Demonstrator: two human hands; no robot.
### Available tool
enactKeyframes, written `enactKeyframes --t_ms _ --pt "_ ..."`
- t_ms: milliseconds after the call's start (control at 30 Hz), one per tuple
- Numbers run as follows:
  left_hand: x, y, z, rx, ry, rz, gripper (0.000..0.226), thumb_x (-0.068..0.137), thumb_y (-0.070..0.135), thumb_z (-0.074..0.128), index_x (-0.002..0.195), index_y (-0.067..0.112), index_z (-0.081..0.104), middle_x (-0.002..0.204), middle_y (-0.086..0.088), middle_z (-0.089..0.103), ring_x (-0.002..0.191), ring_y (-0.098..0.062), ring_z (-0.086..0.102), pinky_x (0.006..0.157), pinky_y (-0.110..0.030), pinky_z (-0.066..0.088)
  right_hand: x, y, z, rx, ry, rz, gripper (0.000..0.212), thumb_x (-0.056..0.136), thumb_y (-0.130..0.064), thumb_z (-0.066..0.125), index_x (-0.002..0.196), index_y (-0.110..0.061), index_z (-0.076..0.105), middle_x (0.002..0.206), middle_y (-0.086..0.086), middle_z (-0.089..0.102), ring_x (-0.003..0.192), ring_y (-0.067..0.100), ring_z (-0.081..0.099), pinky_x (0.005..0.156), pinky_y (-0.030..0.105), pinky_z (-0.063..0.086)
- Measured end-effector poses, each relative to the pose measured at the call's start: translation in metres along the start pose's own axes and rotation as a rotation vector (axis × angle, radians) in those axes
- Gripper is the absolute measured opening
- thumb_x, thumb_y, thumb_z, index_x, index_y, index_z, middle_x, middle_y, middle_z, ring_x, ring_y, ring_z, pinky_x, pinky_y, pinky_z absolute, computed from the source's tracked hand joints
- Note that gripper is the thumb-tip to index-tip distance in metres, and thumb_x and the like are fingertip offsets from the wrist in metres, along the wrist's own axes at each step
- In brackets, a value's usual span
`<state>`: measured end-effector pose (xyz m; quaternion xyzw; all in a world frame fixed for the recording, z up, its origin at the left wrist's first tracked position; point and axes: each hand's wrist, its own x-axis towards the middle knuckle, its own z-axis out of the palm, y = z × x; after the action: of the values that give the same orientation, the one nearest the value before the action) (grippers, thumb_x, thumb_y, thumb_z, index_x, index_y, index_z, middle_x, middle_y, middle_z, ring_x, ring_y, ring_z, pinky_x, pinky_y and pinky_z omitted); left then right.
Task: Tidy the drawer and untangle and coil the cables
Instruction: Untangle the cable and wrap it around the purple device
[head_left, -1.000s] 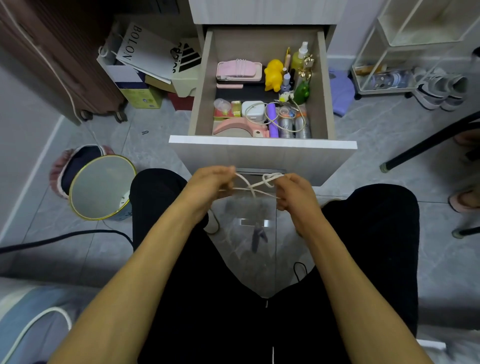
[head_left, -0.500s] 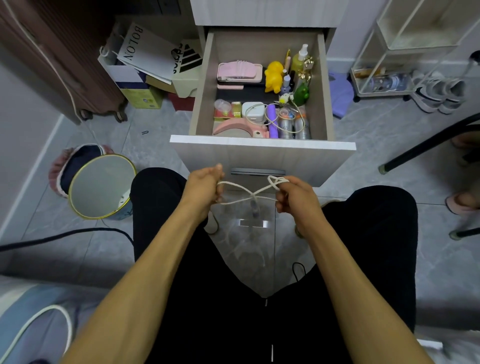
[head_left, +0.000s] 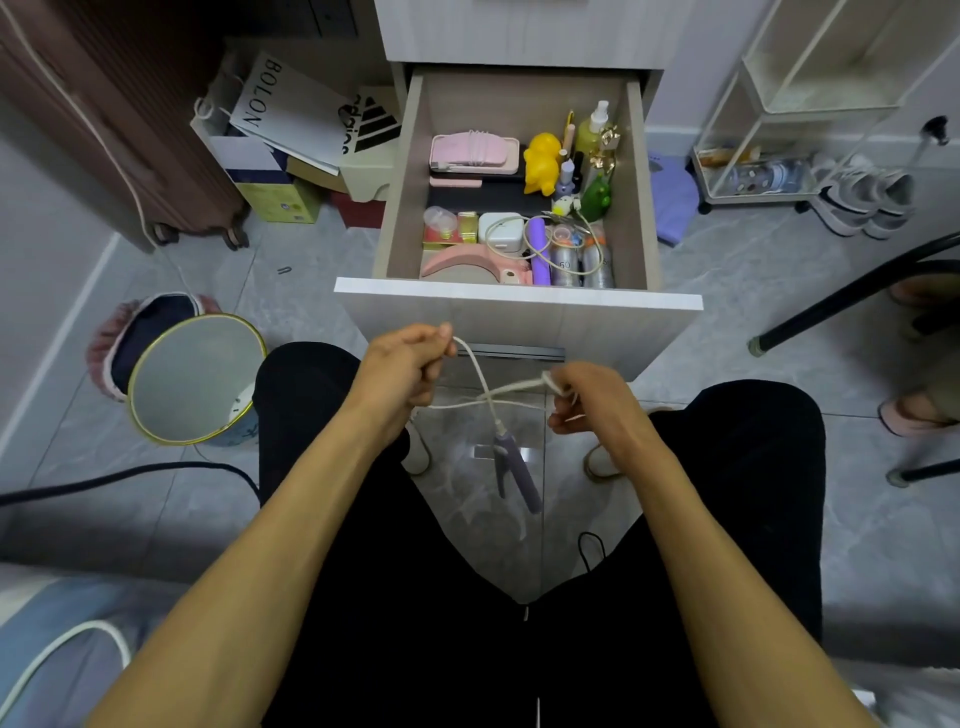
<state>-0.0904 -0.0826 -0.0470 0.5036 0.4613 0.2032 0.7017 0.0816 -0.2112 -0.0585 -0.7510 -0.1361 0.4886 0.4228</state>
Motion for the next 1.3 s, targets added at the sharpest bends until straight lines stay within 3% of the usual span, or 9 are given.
enactKeyframes --t_ms 100,267,400,500,667,900,1033,1167,1300 --pt "-0.005 0.001 0.008 -0.007 -0.041 -0.012 0.028 0.097 0.025 0.058 0.075 0.009 0.063 0.051 0.002 0.039 0.039 -0.007 0.024 0.038 -0.018 0.018 -0.009 0.011 -0.003 -0.256 -0.025 -0.185 0.048 0.082 -0.053 0.066 0.066 -0.011 0.049 0.06 0.006 0.048 0.06 0.023 0.058 0.063 0.031 0.055" --pt "-0.006 -0.006 0.013 -0.037 -0.031 -0.043 0.027 0.098 0.025 0.057 0.076 0.008 0.062 0.053 0.0 0.036 0.039 -0.006 0.025 0.036 -0.017 0.02 -0.008 0.008 -0.001 -0.574 -0.026 -0.438 0.051 0.091 -0.039 0.063 0.056 -0.006 0.048 0.052 0.011 0.047 0.047 0.012 0.04 0.055 0.026 0.038" --pt "0.001 -0.016 0.01 -0.013 0.05 -0.057 0.028 0.096 0.027 0.06 0.076 0.009 0.063 0.053 0.001 0.035 0.041 -0.007 0.025 0.037 -0.018 0.019 -0.019 0.0 -0.004 -0.241 -0.183 -0.351 0.043 0.098 -0.039 0.052 0.069 -0.009 0.064 0.066 -0.004 0.068 0.054 0.0 0.053 0.06 0.018 0.043" --pt "0.009 -0.027 0.007 0.039 0.139 -0.061 0.029 0.095 0.029 0.062 0.072 0.011 0.064 0.051 0.002 0.039 0.042 -0.008 0.028 0.038 -0.017 0.022 -0.021 0.0 -0.007 0.13 -0.222 -0.257 0.048 0.099 -0.041 0.047 0.061 -0.013 0.054 0.053 0.001 0.051 0.053 0.012 0.048 0.07 0.031 0.044" --pt "0.018 -0.041 0.013 0.109 0.244 -0.108 0.032 0.096 0.031 0.06 0.068 0.014 0.061 0.06 0.002 0.05 0.045 -0.009 0.035 0.04 -0.019 0.028 -0.025 -0.005 -0.007 -0.424 -0.204 -0.244 0.04 0.087 -0.054 0.062 0.07 -0.018 0.071 0.058 0.006 0.056 0.056 0.011 0.052 0.065 0.029 0.05" --pt "0.024 -0.059 0.016 0.297 0.321 -0.096 0.034 0.096 0.033 0.058 0.078 0.005 0.063 0.072 -0.007 0.057 0.066 -0.017 0.05 0.061 -0.029 0.044 -0.023 -0.002 -0.014 0.233 -0.189 -0.344 0.029 0.1 -0.013 0.048 0.082 -0.009 0.07 0.05 0.003 0.05 0.051 0.02 0.053 0.069 0.029 0.049" --pt "0.029 -0.062 0.017 0.35 0.346 -0.099 0.03 0.095 0.029 0.06 0.076 0.006 0.059 0.065 -0.008 0.048 0.061 -0.019 0.045 0.059 -0.028 0.044 -0.027 -0.005 -0.013 0.006 -0.131 -0.229 0.027 0.096 -0.016 0.048 0.083 -0.01 0.07 0.043 -0.002 0.039 0.042 0.015 0.044 0.076 0.042 0.051" --pt "0.028 -0.058 0.025 0.349 0.298 -0.079 0.024 0.093 0.022 0.06 0.075 0.007 0.058 0.062 -0.008 0.048 0.054 -0.015 0.042 0.05 -0.022 0.039 -0.031 -0.008 -0.011 -0.242 -0.056 -0.309 0.026 0.093 -0.022 0.06 0.069 -0.012 0.062 0.064 -0.003 0.063 0.063 0.019 0.061 0.075 0.041 0.053" --pt "0.018 -0.049 0.033 0.313 0.044 -0.03 0.026 0.094 0.011 0.056 0.069 0.01 0.049 0.074 -0.007 0.068 0.04 -0.011 0.048 0.039 -0.016 0.033 -0.027 -0.011 -0.012 0.432 -0.216 -0.329 0.033 0.093 -0.01 0.051 0.062 -0.018 0.06 0.112 0.007 0.071 0.103 0.021 0.067 0.088 0.037 0.052"
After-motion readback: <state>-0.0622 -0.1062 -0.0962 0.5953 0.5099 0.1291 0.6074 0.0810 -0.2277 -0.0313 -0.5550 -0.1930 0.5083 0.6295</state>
